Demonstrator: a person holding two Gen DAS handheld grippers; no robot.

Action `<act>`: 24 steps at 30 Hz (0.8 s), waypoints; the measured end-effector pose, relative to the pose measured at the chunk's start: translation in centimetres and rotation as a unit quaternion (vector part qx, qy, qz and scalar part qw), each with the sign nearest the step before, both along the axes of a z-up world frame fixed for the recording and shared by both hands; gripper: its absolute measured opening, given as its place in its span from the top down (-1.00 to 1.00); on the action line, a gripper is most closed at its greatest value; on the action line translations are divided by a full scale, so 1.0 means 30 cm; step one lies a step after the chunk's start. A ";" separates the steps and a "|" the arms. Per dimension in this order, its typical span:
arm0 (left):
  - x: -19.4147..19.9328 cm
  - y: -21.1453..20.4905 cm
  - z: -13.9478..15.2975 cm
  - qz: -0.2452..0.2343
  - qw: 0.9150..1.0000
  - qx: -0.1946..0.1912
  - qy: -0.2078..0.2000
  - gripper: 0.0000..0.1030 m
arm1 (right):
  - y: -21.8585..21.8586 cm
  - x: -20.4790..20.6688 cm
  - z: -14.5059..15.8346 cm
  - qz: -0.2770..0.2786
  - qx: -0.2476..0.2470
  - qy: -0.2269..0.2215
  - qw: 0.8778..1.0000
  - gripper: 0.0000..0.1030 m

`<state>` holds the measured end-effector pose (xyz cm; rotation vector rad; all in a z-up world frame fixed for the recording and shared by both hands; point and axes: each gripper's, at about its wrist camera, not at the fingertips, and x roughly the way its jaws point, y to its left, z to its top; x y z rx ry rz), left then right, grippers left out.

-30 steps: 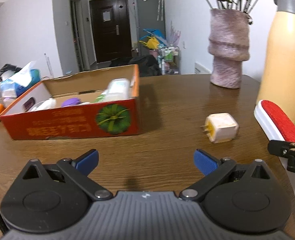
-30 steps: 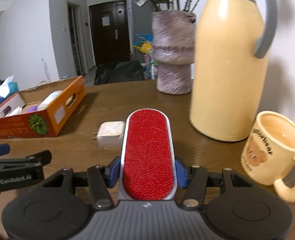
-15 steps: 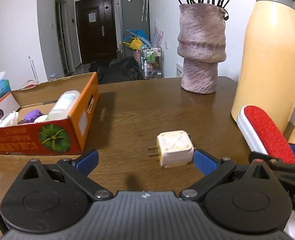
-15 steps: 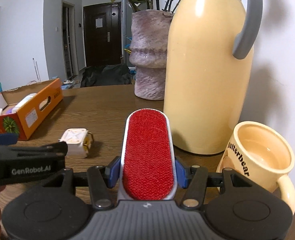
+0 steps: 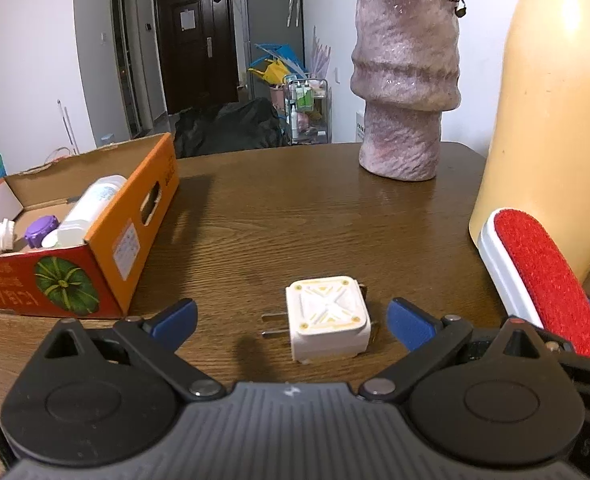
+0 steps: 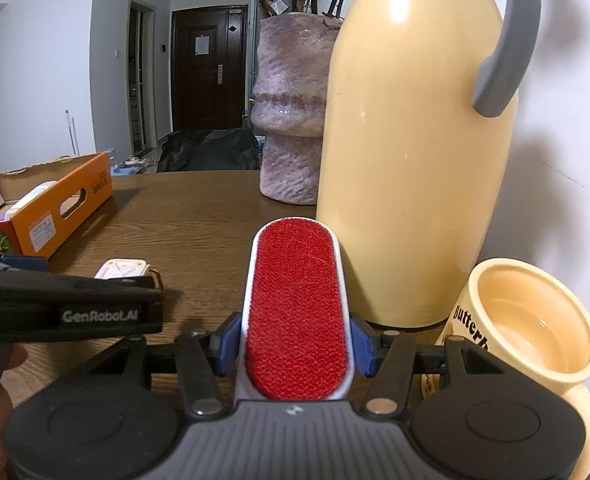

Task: Organize rigid objects
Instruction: 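Grasp the white plug adapter with the left tool while the right tool holds the lint brush, then carry the plug adapter and lint brush over the cardboard box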

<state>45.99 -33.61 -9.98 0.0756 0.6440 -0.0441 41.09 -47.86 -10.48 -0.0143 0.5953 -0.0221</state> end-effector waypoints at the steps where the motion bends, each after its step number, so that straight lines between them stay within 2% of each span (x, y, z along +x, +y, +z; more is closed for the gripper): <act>1: 0.008 -0.003 -0.003 0.000 1.000 -0.002 0.003 -1.00 | -0.001 0.001 -0.001 0.001 0.000 0.001 1.000 -0.06; 3: 0.024 -0.008 -0.012 0.001 1.000 -0.001 0.009 -0.85 | 0.002 0.008 -0.005 0.002 -0.001 0.001 1.000 -0.06; 5: 0.045 -0.005 -0.022 -0.009 1.000 -0.015 0.025 -0.31 | 0.003 0.011 -0.007 0.003 -0.002 0.001 1.000 -0.06; 13: 0.040 0.019 -0.018 -0.015 0.999 -0.028 0.031 -0.30 | 0.006 -0.002 -0.007 0.003 -0.004 -0.005 1.000 -0.06; 24: -0.056 0.056 0.048 -0.034 0.999 -0.027 -0.015 -0.30 | 0.028 -0.043 0.011 0.005 -0.007 -0.021 1.000 -0.06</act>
